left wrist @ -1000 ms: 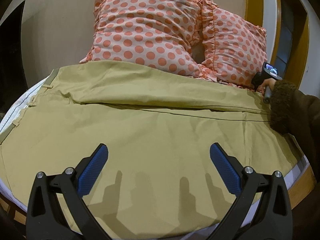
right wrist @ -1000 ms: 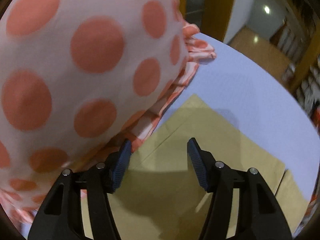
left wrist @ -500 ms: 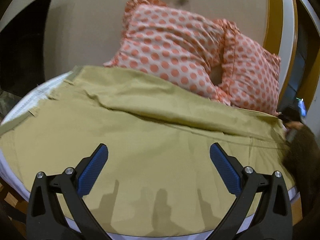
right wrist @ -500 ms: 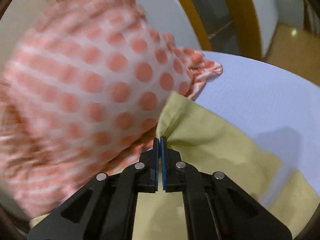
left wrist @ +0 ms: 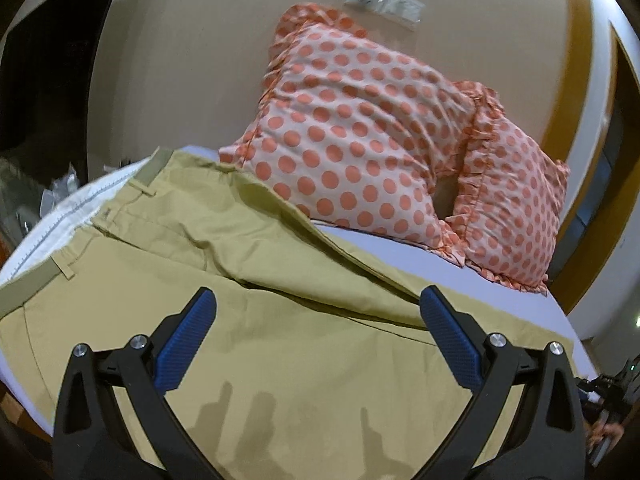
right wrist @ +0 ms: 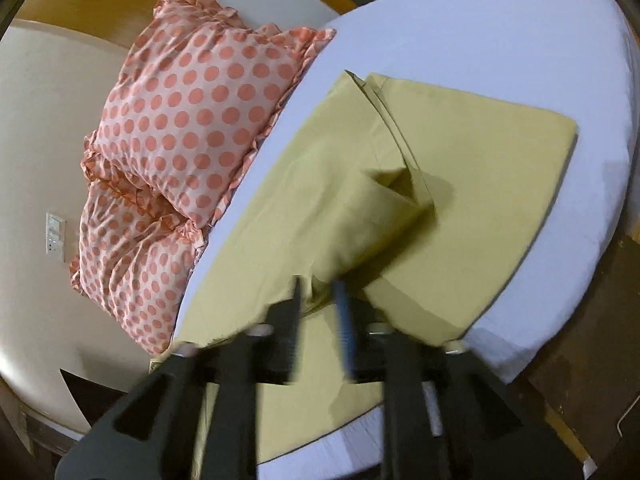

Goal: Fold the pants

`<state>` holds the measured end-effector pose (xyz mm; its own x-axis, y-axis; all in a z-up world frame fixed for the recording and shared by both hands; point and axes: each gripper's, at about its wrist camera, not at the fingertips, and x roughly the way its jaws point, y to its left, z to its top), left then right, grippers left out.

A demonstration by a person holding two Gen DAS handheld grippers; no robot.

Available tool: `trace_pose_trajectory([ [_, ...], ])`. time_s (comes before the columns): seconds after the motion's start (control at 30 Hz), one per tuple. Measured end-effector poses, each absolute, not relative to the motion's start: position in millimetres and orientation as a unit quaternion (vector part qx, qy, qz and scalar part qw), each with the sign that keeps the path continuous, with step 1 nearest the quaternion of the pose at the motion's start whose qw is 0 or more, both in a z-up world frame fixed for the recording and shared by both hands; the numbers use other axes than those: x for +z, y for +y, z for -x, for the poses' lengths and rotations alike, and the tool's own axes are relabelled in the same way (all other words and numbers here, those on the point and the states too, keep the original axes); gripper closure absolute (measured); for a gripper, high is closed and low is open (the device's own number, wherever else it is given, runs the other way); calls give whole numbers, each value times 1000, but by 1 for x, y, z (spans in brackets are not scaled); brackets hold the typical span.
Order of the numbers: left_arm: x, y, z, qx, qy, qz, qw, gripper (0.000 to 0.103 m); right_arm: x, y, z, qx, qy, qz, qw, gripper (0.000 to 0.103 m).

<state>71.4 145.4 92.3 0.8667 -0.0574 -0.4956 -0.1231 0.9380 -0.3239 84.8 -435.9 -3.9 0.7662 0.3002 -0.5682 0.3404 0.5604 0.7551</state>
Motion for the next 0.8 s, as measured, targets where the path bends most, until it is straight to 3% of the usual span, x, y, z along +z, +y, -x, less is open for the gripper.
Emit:
trace_pose_trajectory([
  [0.03,91,148,-75,17,263,180,948,2,-5,-436,-89,-13,342,-466,816,61],
  [0.13,89,158,-93,6,280,209,937,2,-5,-435,-93,-20,341,-465,817,62],
  [0.2,88,164,-109,3,293,231,928,2,-4,-436,-105,-26,328,-456,827,90],
  [0.23,87,168,-123,4,303,245,921,2,-5,-439,-109,-24,316,-454,833,100],
  [0.33,82,175,-162,15,331,260,907,4,2,-443,-105,-12,274,-461,844,100],
  [0.57,56,181,-259,41,404,259,876,20,12,-454,-89,-2,218,-463,859,100],
  [0.63,44,186,-278,46,420,272,865,36,12,-456,-89,-1,215,-464,859,100],
  [0.7,30,194,-289,42,436,288,852,95,10,-457,-92,-1,214,-468,858,100],
  [0.8,31,198,-261,37,416,314,853,99,14,-459,-91,-2,205,-470,859,100],
])
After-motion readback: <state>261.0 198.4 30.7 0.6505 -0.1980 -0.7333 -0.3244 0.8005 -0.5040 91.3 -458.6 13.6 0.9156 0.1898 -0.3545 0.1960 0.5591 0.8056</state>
